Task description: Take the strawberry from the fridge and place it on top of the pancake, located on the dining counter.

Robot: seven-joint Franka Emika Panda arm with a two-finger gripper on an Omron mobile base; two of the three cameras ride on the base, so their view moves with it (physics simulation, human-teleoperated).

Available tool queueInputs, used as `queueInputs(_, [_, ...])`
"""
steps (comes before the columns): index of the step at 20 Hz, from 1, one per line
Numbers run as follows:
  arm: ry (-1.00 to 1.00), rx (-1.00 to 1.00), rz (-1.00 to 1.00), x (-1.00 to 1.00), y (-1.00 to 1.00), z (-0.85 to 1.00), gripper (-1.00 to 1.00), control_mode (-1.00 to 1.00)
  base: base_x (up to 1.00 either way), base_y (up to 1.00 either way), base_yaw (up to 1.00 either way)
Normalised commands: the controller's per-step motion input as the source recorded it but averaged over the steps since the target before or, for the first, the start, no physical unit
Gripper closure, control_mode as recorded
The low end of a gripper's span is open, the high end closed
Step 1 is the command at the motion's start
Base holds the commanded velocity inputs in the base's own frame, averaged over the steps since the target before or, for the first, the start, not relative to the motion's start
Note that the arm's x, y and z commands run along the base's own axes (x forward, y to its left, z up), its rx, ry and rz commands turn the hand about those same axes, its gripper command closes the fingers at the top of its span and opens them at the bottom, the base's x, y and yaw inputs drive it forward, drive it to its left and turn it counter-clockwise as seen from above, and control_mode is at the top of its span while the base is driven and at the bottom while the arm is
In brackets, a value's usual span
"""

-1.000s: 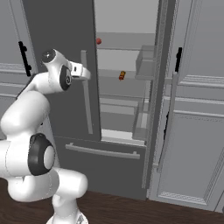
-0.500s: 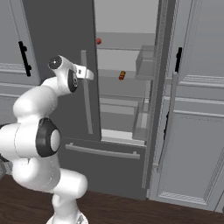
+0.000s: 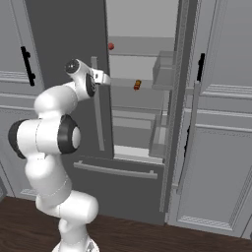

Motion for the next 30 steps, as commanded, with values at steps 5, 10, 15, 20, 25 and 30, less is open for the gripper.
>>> queueInputs(5, [-0.03, 0.0, 0.0, 0.54, 0.0, -0.01, -1.0, -1.0, 0.0, 0.0, 0.0])
queueInputs(10, [-0.06, 0.0, 0.0, 0.41, 0.0, -0.03, 1.0, -1.0, 0.0, 0.0, 0.0])
queueInputs(15, [-0.01, 0.0, -0.02, 0.18, 0.0, 0.0, 1.0, -1.0, 0.0, 0.0, 0.0])
queueInputs(20, [0.0, 0.0, -0.12, -0.5, 0.4, 0.0, 1.0, -1.0, 0.0, 0.0, 0.0])
queueInputs(25, [0.0, 0.0, -0.18, -0.85, 0.77, 0.0, 1.0, -1.0, 0.0, 0.0, 0.0])
queueInputs(30, [0.0, 0.0, -0.23, -0.86, 0.97, 0.0, 1.0, -1.0, 0.0, 0.0, 0.0])
